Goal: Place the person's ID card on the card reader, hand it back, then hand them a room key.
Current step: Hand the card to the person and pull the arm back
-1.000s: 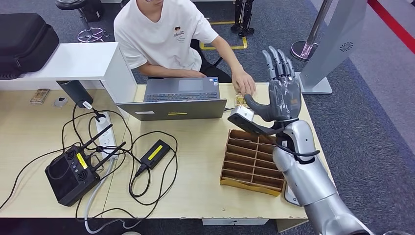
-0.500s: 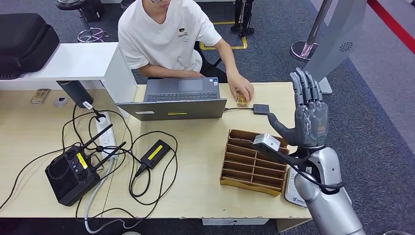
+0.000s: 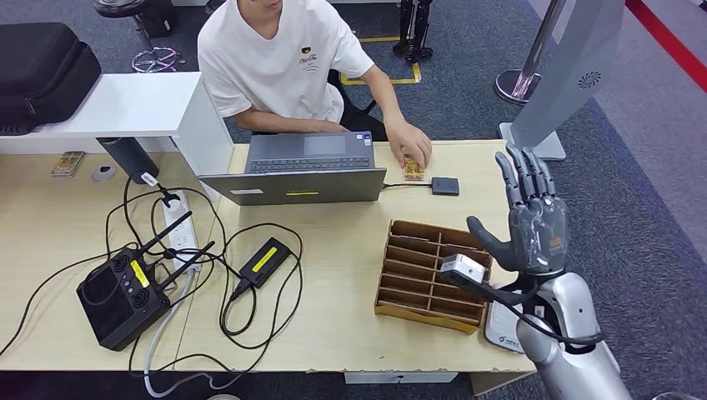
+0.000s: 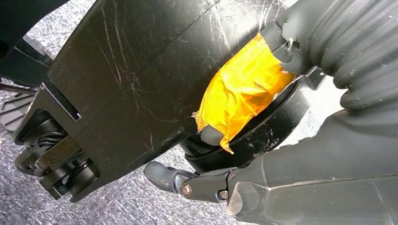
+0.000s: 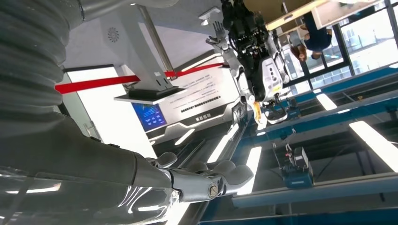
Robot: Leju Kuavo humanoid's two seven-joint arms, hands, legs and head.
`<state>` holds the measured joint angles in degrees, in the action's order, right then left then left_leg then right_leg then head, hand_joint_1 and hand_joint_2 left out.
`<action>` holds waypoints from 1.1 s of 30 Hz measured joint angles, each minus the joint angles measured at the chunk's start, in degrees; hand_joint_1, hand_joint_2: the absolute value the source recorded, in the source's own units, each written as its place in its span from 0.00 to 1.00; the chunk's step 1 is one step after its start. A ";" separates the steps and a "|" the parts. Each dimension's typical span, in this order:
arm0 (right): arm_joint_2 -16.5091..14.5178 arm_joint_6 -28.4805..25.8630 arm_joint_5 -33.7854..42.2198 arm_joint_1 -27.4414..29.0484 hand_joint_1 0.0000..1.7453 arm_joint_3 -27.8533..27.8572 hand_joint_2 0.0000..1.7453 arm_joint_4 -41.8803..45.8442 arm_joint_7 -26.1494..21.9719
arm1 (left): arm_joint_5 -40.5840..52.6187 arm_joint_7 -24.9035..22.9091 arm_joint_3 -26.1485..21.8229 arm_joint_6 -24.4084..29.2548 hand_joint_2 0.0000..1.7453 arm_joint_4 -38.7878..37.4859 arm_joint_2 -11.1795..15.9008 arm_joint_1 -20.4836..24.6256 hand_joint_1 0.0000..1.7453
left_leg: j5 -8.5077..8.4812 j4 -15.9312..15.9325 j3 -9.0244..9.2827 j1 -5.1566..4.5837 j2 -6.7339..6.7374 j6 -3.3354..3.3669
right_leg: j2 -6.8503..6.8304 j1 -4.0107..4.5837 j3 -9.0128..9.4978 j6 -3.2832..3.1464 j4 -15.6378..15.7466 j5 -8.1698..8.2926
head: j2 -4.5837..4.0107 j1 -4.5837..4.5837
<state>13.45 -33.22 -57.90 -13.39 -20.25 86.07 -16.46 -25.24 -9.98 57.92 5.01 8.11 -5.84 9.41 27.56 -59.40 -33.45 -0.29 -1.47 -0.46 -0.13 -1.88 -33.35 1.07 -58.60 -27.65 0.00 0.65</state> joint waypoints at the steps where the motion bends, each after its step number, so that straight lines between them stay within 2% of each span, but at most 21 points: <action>1: 0.20 0.01 -0.13 0.46 0.00 0.04 1.00 0.19 -0.04 | -0.01 -0.08 0.00 0.01 1.00 0.00 0.00 0.00 0.00 | 0.00 0.00 0.00 0.00 0.00 0.00 | 0.00 0.00 0.00 0.00 0.00 0.00 | 0.00 0.00; 20: 0.98 0.54 -1.43 5.16 0.00 0.03 1.00 -0.95 -0.66 | -0.15 -0.29 0.00 0.15 1.00 0.00 0.00 -0.01 0.00 | 0.01 0.00 -0.01 0.00 0.00 0.02 | -0.01 0.00 0.00 0.00 0.00 0.00 | 0.00 -0.01; 33: -0.68 0.33 -1.74 6.81 0.00 -1.23 1.00 -5.34 -1.10 | -0.16 -0.42 0.00 0.12 1.00 0.00 0.00 -0.01 0.00 | 0.01 0.01 -0.01 0.00 0.00 0.02 | -0.01 0.00 0.00 0.00 -0.01 0.00 | 0.00 0.00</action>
<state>12.77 -32.89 -59.64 -6.58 -21.48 80.72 -17.56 -25.40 -10.40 57.92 5.13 8.11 -5.84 9.40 27.58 -59.39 -33.46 -0.29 -1.47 -0.44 -0.13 -1.88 -33.35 1.07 -58.61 -27.65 0.00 0.65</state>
